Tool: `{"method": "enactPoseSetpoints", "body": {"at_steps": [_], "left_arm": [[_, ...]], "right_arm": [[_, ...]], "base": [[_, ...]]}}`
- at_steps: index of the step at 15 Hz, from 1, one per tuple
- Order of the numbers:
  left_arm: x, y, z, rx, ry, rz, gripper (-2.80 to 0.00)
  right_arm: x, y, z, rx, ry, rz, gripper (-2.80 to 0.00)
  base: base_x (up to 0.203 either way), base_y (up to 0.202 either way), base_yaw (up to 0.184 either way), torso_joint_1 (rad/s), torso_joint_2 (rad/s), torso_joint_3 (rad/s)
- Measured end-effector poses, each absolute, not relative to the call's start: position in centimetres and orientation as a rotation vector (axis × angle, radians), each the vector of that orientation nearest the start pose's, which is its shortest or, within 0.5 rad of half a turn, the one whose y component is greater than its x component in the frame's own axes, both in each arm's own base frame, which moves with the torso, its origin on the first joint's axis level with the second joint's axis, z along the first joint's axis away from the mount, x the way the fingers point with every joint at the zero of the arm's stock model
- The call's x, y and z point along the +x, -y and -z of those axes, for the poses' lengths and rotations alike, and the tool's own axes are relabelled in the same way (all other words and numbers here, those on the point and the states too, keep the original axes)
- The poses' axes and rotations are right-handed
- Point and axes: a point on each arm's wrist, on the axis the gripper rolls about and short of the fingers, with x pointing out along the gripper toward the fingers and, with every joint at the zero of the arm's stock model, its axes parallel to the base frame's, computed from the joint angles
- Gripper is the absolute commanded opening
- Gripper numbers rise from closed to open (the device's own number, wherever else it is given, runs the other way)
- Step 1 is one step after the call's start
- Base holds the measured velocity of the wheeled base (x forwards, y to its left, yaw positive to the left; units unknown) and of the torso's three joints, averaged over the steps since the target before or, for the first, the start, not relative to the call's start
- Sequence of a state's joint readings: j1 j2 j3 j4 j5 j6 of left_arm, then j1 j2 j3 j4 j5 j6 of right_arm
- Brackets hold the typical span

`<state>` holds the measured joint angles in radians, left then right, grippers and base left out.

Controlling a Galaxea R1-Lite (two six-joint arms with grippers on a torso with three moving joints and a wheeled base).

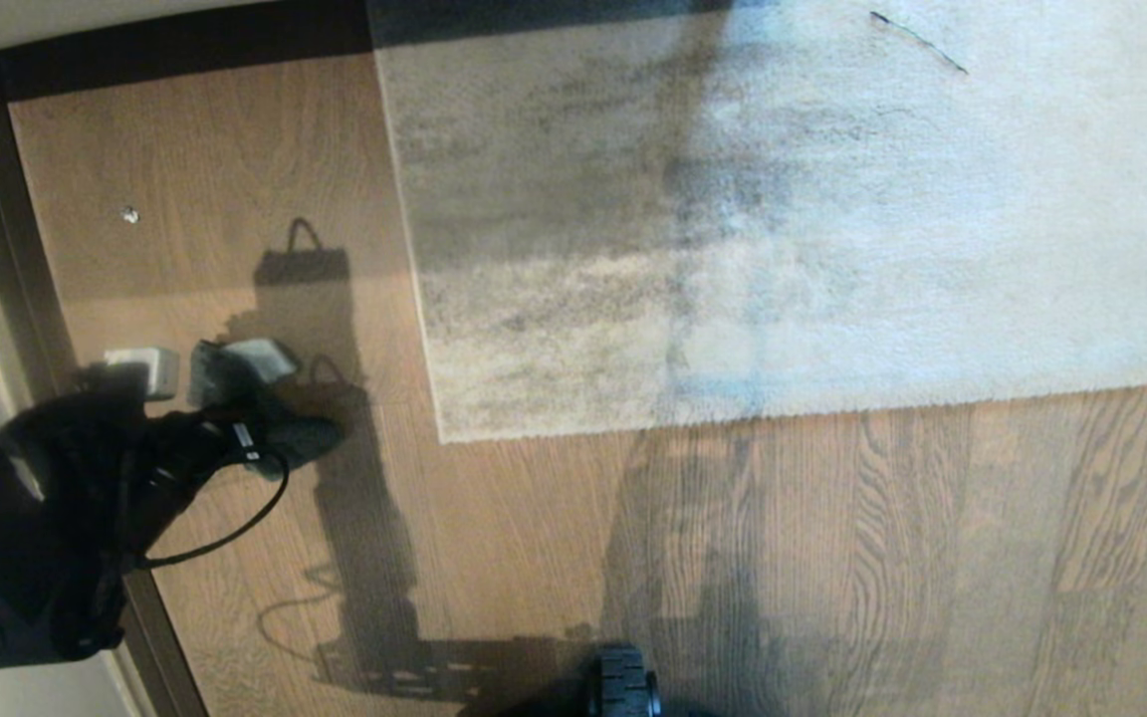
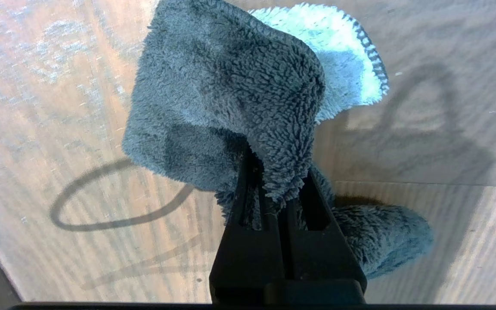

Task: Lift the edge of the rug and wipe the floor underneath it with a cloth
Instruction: Pick up the rag

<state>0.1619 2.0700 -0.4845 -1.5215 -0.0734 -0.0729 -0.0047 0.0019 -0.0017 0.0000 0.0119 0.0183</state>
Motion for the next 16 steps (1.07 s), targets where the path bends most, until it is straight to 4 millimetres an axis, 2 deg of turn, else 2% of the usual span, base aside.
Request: {"method": "enactPoseSetpoints", "body": {"at_steps": [6,9,16], "left_arm": [[30.5,-4.7,-9.3,-0.078,-0.036,-0.091,-2.8],[28.4,-4.4,-10.0,-0.081,-0.042,-0.09,-2.8],[22.7,-2.5,-14.2,-0.072,0.077,-0.037,-2.8]], "right_arm": [[-2.3,0.0,-7.6,0.018,0.0,-0.007,-2.8],[-2.3,0.0,-7.6,0.018,0.0,-0.007,-2.8],[-2.3,0.0,-7.6,0.018,0.0,-0.007,-2.8]], "base": [[0.0,0.0,0.0,0.0,0.0,0.0],[0.0,0.0,0.0,0.0,0.0,0.0],[0.0,0.0,0.0,0.0,0.0,0.0]]}}
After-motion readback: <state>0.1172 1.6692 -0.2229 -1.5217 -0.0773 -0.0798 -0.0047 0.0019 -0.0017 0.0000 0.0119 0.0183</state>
